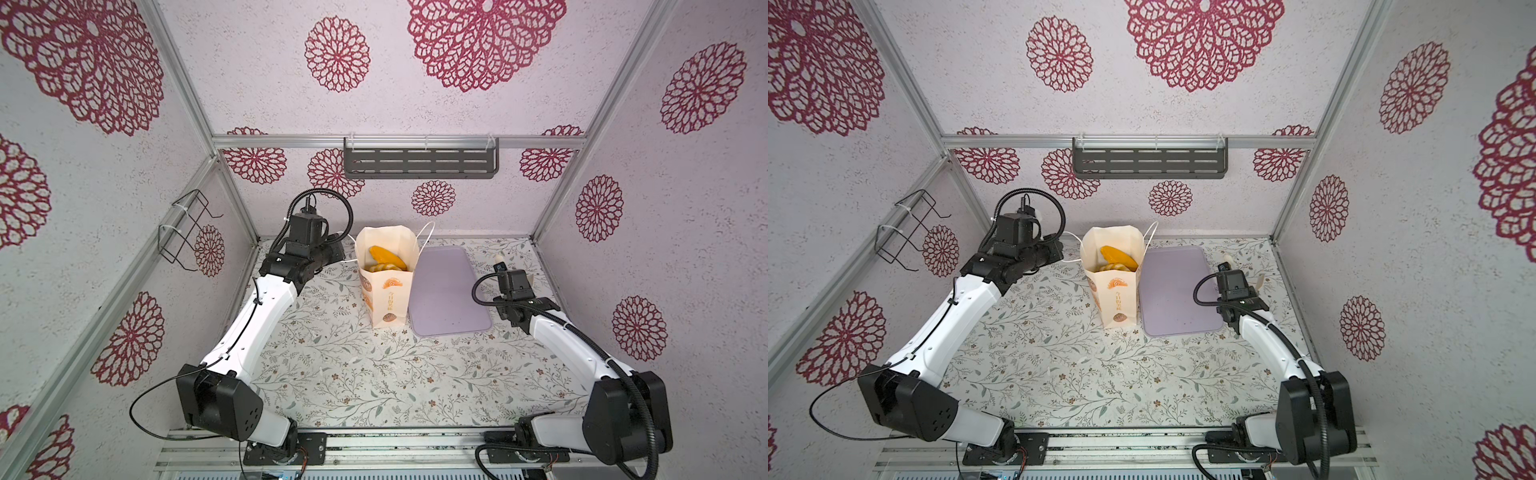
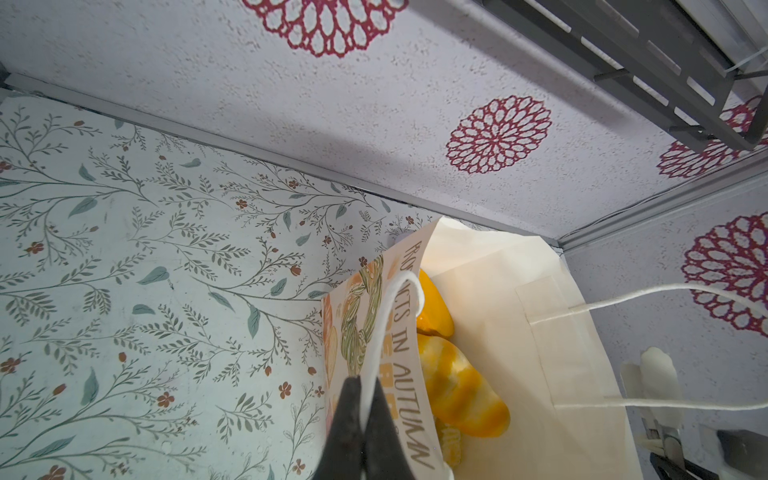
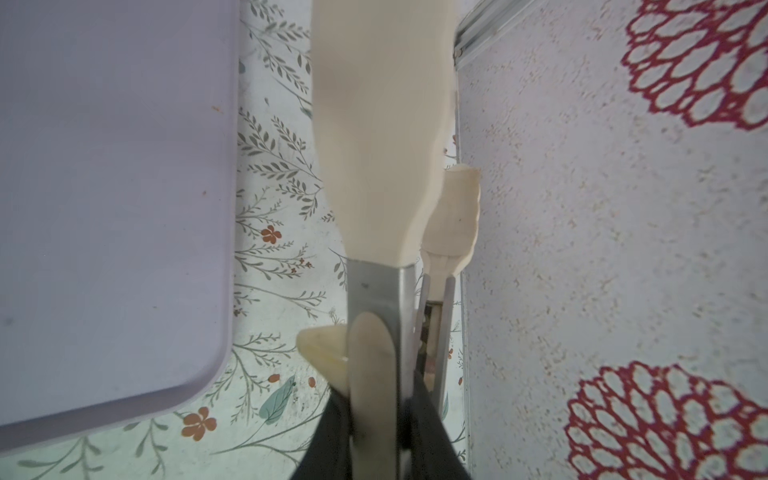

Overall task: Place the fake bread into the paper bag
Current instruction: 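Raise the tongs from the bag and move them beside the tray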

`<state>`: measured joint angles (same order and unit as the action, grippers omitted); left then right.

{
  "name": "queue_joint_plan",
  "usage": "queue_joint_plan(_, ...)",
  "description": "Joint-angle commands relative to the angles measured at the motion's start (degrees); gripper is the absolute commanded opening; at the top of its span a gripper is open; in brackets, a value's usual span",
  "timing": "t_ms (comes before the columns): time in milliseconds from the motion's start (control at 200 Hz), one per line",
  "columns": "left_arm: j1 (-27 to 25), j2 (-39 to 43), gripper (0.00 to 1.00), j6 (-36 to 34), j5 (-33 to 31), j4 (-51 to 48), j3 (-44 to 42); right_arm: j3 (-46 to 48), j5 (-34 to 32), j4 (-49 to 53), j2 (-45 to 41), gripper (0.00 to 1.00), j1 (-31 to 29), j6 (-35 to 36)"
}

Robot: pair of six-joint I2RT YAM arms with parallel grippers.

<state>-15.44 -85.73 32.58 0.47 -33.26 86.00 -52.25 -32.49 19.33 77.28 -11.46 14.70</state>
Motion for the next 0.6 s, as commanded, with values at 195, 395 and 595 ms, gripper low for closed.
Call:
queue_joint_plan(195,0.12,1.26,0.0,-0.8,-0.63,0.82,0.05,1.36,-5.25,-13.68,6.32,0.0,2.19,5.99)
queue_joint_plan(395,0.08,1.15,0.0,-0.82,-0.48,0.86,0.13,0.43,-3.8,-17.6,12.15,0.0,5.44,7.33)
queue_joint_plan(595,0.07,1.1,0.0,-0.76,-0.56,0.74,0.14,-1.06,-1.8,-19.25,17.21,0.0,6.06,7.11)
